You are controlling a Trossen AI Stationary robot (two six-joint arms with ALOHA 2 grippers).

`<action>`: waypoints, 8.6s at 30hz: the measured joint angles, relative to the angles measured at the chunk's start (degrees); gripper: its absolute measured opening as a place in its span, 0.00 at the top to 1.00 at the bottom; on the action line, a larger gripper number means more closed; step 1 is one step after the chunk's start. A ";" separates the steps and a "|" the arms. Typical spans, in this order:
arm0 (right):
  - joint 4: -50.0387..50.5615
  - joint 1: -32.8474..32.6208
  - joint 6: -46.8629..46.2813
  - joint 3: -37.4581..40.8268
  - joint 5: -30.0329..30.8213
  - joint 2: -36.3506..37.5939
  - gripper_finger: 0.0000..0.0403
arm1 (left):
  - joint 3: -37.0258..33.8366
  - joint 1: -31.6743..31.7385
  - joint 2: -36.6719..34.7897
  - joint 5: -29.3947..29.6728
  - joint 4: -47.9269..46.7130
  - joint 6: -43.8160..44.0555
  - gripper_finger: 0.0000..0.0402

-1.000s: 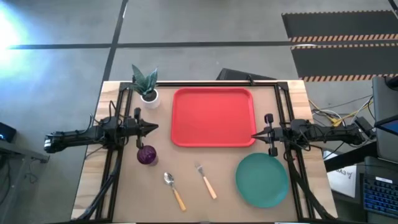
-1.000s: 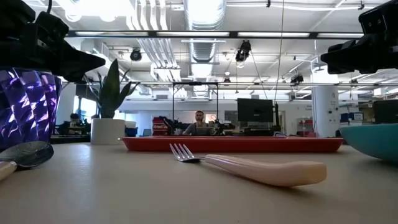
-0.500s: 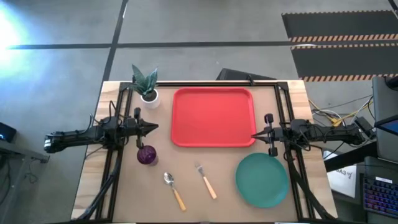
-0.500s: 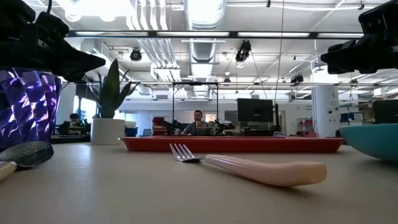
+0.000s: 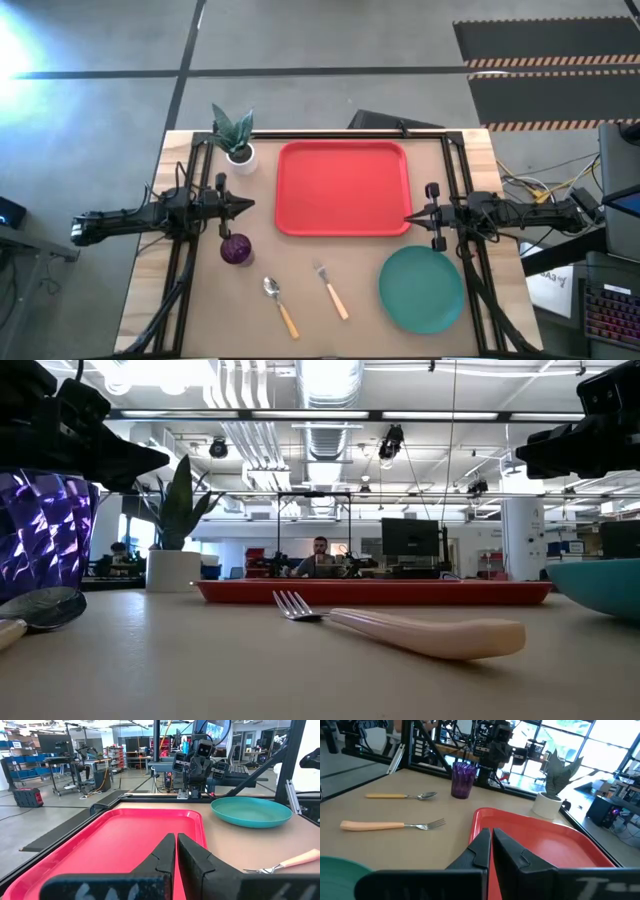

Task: Pick and place plate/cup/fork/spoon on tray

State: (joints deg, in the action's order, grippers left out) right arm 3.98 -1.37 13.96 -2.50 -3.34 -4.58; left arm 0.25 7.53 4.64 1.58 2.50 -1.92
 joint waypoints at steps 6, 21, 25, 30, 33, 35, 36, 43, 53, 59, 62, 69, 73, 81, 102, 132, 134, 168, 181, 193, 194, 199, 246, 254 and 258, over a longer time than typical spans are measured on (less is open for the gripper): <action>0.00 0.00 0.00 -0.01 0.00 -0.01 0.98 | 0.00 -0.02 0.00 0.00 0.00 0.00 1.00; -0.01 -0.01 0.00 0.00 -0.01 -0.01 0.98 | 0.00 -0.01 0.00 0.04 0.00 0.00 1.00; -0.01 0.01 0.00 -0.02 0.00 -0.02 0.98 | 0.00 -0.01 0.00 0.07 0.00 0.00 1.00; -0.01 0.00 0.00 0.00 0.00 0.00 0.98 | 0.00 -0.01 0.01 0.07 0.00 0.00 1.00; 0.00 0.01 0.00 -0.02 -0.02 -0.01 0.98 | 0.00 0.00 -0.01 0.09 0.00 -0.01 1.00; 0.01 -0.01 0.00 -0.02 -0.02 0.00 0.98 | 0.00 -0.02 -0.01 0.09 0.00 0.01 1.00; -0.01 0.00 0.00 -0.01 -0.02 0.00 0.98 | 0.00 -0.02 -0.01 0.11 0.00 0.01 1.00; -0.01 0.01 0.00 0.00 -0.01 0.00 0.98 | 0.00 0.00 0.01 0.37 0.00 -0.01 1.00; -0.01 0.00 0.00 0.00 0.00 -0.02 0.98 | 0.00 -0.02 0.01 0.31 0.00 0.01 1.00; -0.01 0.00 0.00 -0.02 -0.02 0.00 0.98 | 0.00 -0.02 0.01 0.26 0.00 0.00 1.00; -0.01 -0.01 0.00 0.00 0.00 -0.01 0.98 | 0.00 -0.02 -0.01 0.24 0.00 0.00 1.00; -0.01 0.00 0.00 0.00 -0.01 -0.02 0.98 | 0.00 0.00 -0.01 -0.01 0.00 -0.01 1.00; 0.01 0.00 0.00 -0.01 -0.01 -0.02 0.98 | 0.00 -0.01 0.00 0.00 0.00 0.01 1.00; -0.01 0.01 0.00 0.00 0.00 0.00 0.98 | 0.00 -0.02 -0.01 0.02 0.00 0.01 1.00; -2.71 0.01 16.23 0.31 1.34 -0.02 0.98 | 0.00 0.00 -0.01 0.11 0.00 0.01 1.00; -5.06 -0.01 -4.23 0.07 1.86 -0.06 0.98 | 0.00 0.00 0.01 0.22 0.00 0.01 1.00; -5.06 -0.01 -5.00 0.07 1.86 -0.06 0.98 | 0.00 -0.02 0.01 0.20 0.00 0.01 1.00; -4.71 -0.01 -19.67 0.00 2.02 -0.08 0.98 | 0.00 -0.02 -0.01 0.42 0.06 -8.77 1.00; -4.71 -0.01 -20.41 0.00 2.01 -0.08 0.98 | 0.00 -0.04 0.23 -1.11 2.14 4.28 1.00; -4.85 0.01 -22.50 -0.02 2.84 -0.08 0.98 | 11.22 -0.20 6.23 -0.31 -9.54 6.08 0.95; -4.85 0.01 -23.89 -0.02 3.56 -0.08 0.98 | 13.68 -0.20 7.82 -0.42 -12.92 6.08 0.92; -4.75 0.01 -27.92 -0.02 6.44 -0.08 0.98 | 26.41 -0.17 17.09 0.96 -26.65 6.40 0.74; -5.94 0.01 -34.21 -0.02 6.41 -0.08 0.98 | 49.36 -6.62 73.09 -9.96 -62.79 26.68 0.97; -5.96 0.01 -33.99 -0.02 6.41 -0.08 0.98 | 58.42 -10.20 69.88 3.60 -63.06 28.20 1.00; -5.96 0.01 -33.97 -0.02 6.41 -0.08 0.98 | 69.30 -9.87 66.38 17.86 -61.00 22.91 1.00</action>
State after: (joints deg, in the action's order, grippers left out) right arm -1.98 -1.37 -20.01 -2.52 3.07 -4.67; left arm 69.56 -2.34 71.02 19.44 -58.50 20.99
